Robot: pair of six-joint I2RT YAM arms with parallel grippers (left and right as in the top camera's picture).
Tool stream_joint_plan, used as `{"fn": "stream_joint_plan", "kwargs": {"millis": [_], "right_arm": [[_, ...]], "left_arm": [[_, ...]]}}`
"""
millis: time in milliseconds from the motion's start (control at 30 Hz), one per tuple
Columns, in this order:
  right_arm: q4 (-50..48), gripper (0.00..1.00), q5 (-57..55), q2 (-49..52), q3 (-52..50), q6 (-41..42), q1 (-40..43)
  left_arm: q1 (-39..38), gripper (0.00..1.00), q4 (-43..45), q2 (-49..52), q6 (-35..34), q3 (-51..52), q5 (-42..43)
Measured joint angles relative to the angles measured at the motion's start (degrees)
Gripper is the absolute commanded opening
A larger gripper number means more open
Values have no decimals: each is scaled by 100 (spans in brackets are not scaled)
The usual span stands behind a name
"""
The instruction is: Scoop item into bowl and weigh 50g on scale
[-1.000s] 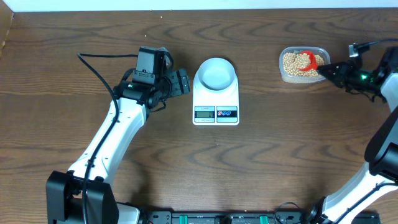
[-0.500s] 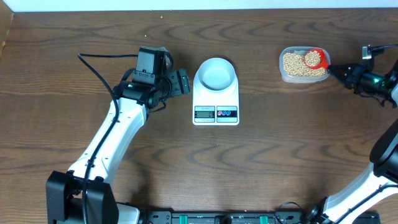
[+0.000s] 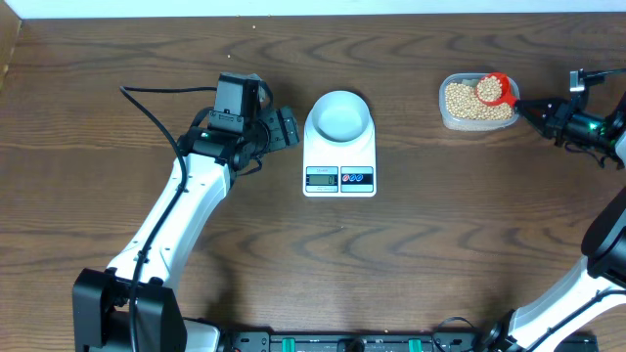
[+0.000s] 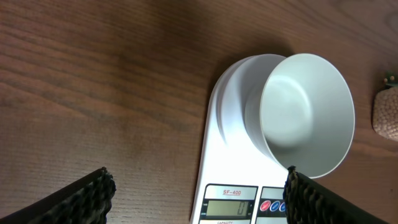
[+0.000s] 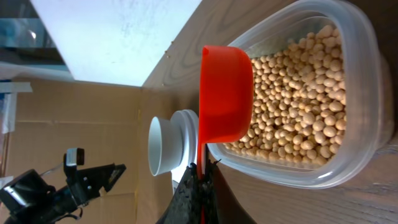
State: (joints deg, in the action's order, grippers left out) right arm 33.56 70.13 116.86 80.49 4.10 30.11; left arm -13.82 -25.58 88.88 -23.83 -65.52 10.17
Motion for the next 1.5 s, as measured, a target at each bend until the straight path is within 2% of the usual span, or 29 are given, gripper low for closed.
{"fn": "stream_joint_plan", "kwargs": {"millis": [600,633,833,1167,1500], "right_arm": [[2,1,273,2,0,-201,-28],[2,1,275,2,0,-201,-44],[2,1,282,2,0,-201,-214],[-2,1,297,0,0,-203,-275],[-4,1,295,0,0,-203,-275]], "left_arm": [[0,89,2,0,-20,0,-2],[0,95,2,0,-20,0,0],[0,96,-136,0,72,0,26],[0,100,-527,-94,1652,0,901],[0,100,-1480,-1047,3383,0,1099]]}}
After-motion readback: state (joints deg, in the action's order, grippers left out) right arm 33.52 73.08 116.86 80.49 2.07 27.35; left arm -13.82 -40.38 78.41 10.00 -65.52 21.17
